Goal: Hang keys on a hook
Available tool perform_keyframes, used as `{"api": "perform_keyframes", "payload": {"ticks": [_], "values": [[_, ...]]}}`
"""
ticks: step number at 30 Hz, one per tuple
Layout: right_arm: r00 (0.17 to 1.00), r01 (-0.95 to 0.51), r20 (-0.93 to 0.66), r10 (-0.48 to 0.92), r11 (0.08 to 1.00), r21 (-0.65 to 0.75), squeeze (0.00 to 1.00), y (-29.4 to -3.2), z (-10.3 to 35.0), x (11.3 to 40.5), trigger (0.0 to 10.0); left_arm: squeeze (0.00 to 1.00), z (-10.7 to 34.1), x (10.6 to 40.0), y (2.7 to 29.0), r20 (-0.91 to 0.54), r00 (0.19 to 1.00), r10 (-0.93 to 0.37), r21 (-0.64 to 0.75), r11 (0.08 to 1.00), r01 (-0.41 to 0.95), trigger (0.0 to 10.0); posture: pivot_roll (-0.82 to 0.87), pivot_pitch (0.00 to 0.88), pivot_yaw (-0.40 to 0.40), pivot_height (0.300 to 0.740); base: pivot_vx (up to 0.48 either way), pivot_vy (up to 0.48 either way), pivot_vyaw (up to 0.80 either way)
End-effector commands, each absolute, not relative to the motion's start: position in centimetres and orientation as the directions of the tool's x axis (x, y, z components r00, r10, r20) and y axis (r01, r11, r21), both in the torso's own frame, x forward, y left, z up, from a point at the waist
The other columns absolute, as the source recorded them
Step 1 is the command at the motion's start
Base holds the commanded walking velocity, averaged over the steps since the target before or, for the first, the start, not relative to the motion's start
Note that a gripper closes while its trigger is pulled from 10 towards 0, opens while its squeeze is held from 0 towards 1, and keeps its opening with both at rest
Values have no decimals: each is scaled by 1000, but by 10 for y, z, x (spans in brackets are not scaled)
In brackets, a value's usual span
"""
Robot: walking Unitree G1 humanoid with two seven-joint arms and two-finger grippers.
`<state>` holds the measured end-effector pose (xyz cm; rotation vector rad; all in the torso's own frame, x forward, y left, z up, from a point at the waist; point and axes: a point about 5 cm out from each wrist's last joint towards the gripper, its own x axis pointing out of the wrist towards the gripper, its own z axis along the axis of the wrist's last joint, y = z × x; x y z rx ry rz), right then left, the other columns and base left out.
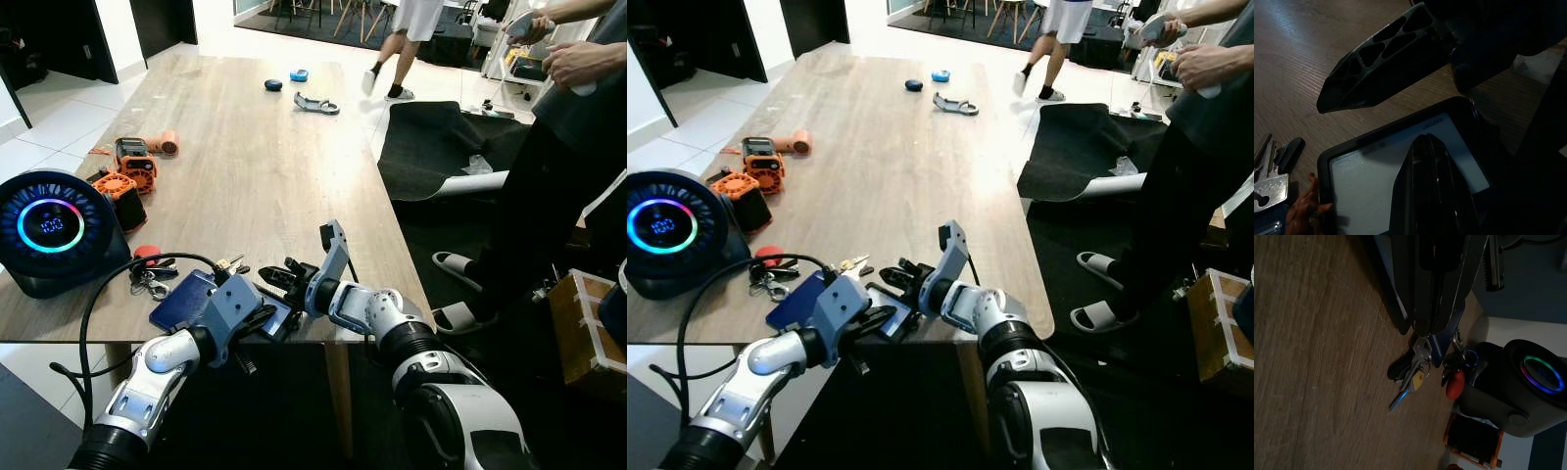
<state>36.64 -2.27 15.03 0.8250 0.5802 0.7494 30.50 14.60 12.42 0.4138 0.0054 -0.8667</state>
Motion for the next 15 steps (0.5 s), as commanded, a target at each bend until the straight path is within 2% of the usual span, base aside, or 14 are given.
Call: {"api": "perform_keyframes", "payload": {"ticks": [1,7,11,12,13,15], "values": [[588,-300,-236,774,480,825,0,-21,126,356,10000,0,112,301,144,-213,642,-736,324,567,757,10000,77,148,-61,740,0,0,0],[647,-317,-220,730,520,793,0,-38,131,364,10000,0,130,305,147,-102,666,-739,265,626,734,10000,80,150,-62,740,0,0,0],[691,-289,-210,692,530,797,0,-52,135,370,10000,0,148,306,150,28,670,-742,142,666,732,10000,80,153,-62,740,0,0,0],[691,-289,-210,692,530,797,0,-52,135,370,10000,0,148,306,150,28,670,-742,142,666,732,10000,80,153,-62,740,0,0,0],[716,-264,-194,671,517,814,0,-61,138,373,10000,0,161,306,153,102,664,-741,64,671,739,10000,80,152,-62,740,0,0,0],[728,-258,-186,659,515,817,0,-67,140,375,10000,0,169,304,156,140,649,-748,22,658,753,10000,80,152,-62,740,0,0,0]]}}
